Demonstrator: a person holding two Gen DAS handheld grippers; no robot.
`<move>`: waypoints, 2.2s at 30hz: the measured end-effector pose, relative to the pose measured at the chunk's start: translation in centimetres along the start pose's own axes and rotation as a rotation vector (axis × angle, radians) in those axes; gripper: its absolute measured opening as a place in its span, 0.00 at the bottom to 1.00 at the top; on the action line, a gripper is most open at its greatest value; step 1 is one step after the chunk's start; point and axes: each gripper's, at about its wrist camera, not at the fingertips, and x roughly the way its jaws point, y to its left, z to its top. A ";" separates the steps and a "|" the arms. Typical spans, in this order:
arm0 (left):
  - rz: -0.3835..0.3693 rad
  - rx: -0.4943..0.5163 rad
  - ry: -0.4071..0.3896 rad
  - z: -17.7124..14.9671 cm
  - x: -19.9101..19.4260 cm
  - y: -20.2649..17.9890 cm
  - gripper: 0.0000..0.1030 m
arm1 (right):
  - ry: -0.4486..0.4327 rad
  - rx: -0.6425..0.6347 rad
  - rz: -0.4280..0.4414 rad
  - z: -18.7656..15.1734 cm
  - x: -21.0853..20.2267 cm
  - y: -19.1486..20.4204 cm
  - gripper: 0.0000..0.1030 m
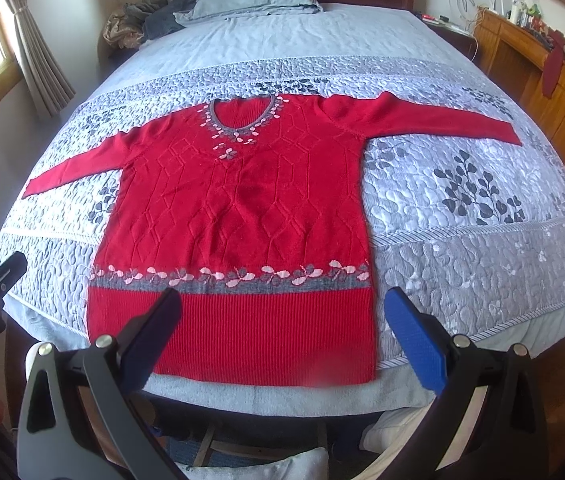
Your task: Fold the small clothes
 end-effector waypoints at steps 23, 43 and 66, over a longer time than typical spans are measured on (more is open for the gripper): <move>0.006 0.000 0.023 0.7 1.5 -0.2 0.96 | 0.001 -0.007 0.018 0.7 1.3 -0.1 0.97; -0.060 0.046 0.042 13.5 12.3 -14.2 0.96 | 0.024 0.173 -0.159 15.4 7.9 -26.2 0.97; -0.040 0.006 0.138 19.7 28.3 -27.4 0.96 | 0.216 0.583 -0.128 24.7 25.8 -57.7 0.55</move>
